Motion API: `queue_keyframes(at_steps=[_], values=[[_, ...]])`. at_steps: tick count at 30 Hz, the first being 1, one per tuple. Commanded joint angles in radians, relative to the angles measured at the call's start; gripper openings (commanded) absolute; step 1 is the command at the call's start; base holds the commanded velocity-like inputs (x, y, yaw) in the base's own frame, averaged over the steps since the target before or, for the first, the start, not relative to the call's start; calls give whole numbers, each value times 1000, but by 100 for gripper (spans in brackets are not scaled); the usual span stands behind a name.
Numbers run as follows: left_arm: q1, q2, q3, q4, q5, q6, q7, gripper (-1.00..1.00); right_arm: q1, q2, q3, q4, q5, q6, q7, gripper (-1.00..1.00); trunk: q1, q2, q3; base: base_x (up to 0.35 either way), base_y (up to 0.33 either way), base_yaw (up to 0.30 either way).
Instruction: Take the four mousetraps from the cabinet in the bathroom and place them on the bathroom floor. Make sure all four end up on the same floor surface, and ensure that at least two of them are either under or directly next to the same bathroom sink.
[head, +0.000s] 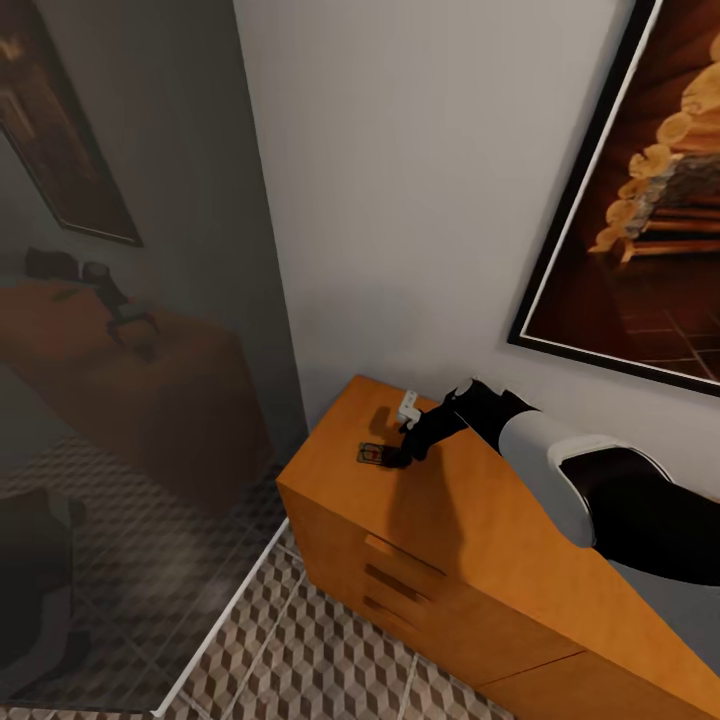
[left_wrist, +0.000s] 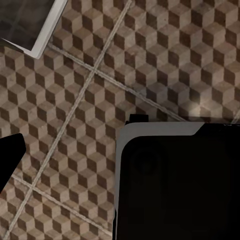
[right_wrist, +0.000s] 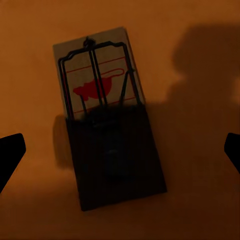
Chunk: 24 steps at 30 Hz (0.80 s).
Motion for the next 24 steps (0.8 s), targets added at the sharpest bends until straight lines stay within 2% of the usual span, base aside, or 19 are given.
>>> queue_keyframes(at_steps=[1, 24], values=[[-1, 0, -9, 4, 9, -7, 1, 100, 0, 0, 7, -2, -9, 10, 3, 100, 0, -1, -1, 0, 11, 0], [-1, 0, -9, 4, 9, -7, 1, 100, 4, -3, 7, -2, -8, 10, -1, 100, 0, -1, -1, -17, 38, 0]])
